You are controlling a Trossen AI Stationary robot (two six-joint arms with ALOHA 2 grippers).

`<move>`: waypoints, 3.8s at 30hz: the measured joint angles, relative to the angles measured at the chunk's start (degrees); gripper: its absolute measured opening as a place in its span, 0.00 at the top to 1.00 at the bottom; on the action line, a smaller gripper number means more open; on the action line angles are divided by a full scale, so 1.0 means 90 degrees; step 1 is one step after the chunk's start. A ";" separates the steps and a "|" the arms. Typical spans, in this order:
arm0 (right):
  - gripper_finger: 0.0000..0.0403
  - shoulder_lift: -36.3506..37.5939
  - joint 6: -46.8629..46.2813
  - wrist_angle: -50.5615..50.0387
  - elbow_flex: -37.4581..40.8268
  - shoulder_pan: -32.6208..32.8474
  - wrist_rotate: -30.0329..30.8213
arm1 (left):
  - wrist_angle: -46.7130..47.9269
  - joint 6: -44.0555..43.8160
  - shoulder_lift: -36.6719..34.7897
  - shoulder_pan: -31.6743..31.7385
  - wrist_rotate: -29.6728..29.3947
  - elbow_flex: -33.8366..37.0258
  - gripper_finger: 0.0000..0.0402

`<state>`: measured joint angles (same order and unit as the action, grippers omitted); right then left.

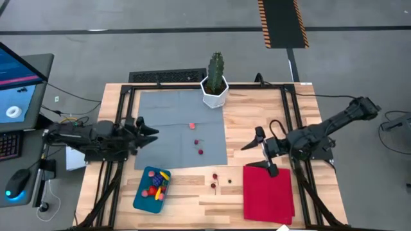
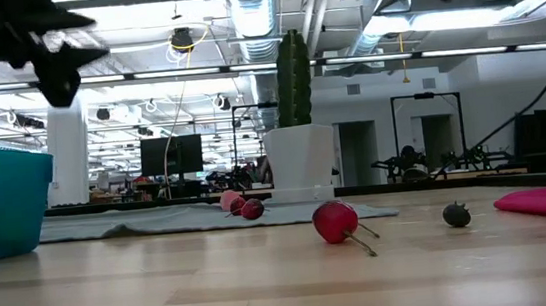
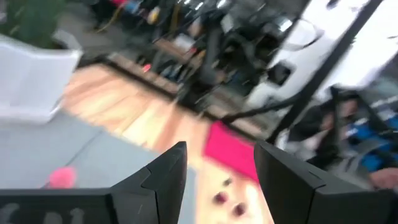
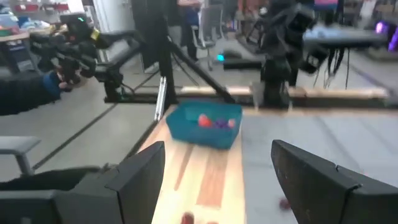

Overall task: Pick and placing Produce into tupperware
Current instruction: Put the peach into the blue bin

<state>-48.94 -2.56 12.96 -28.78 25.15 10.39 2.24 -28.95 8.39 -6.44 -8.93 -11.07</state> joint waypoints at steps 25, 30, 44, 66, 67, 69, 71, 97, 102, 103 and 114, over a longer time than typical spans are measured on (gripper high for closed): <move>0.21 0.0185 -0.0238 0.3542 0.2870 -0.1912 -0.3110 | -0.1150 0.1718 0.5535 0.1643 0.1180 -0.2296 0.56; 0.21 0.0139 -0.0435 0.3665 0.3157 -0.2052 -0.3388 | -0.0777 0.1576 0.6438 0.2220 0.1338 -0.2740 0.56; 0.21 0.0057 -0.0657 0.3164 0.3160 -0.1906 -0.2930 | 0.2142 0.1647 0.8964 0.3042 0.1442 -0.5189 0.56; 0.21 0.0057 -0.0885 0.3270 0.3162 -0.0862 -0.2182 | 0.3638 0.2170 1.0354 0.3150 0.1243 -0.6458 0.56; 0.21 0.0057 -0.0908 0.3270 0.3162 -0.0861 -0.2152 | 0.3608 0.2210 1.0395 0.3150 0.1313 -0.6460 0.56; 0.21 0.0057 -0.0935 0.3272 0.3165 -0.0863 -0.2133 | 0.3630 0.2237 1.0452 0.3150 0.1431 -0.6455 0.56; 0.21 0.0057 -0.0938 0.3275 0.3165 -0.0863 -0.2134 | 0.3590 0.2241 1.0527 0.3129 0.1446 -0.6457 0.56; 0.21 0.0057 -0.1063 0.3275 0.3167 -0.0836 -0.2140 | 0.3431 0.2212 1.1203 0.3104 0.1632 -0.6453 0.57; 0.21 0.0059 -0.1067 0.3258 0.3167 -0.0836 -0.2130 | 0.3455 0.2311 1.1197 0.3104 0.1630 -0.6457 0.66; 0.21 0.0057 -0.1067 0.3247 0.3167 -0.0836 -0.2129 | 0.3486 0.2333 1.1197 0.3104 0.1630 -0.6473 0.68; 0.21 0.0057 -0.1116 0.3231 0.3167 -0.0836 -0.2125 | 0.3773 0.2659 1.1195 0.3054 0.1636 -0.6712 0.76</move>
<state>-48.42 -12.60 42.04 -0.27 17.63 -8.73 36.20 -5.02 109.15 21.05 5.79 -71.48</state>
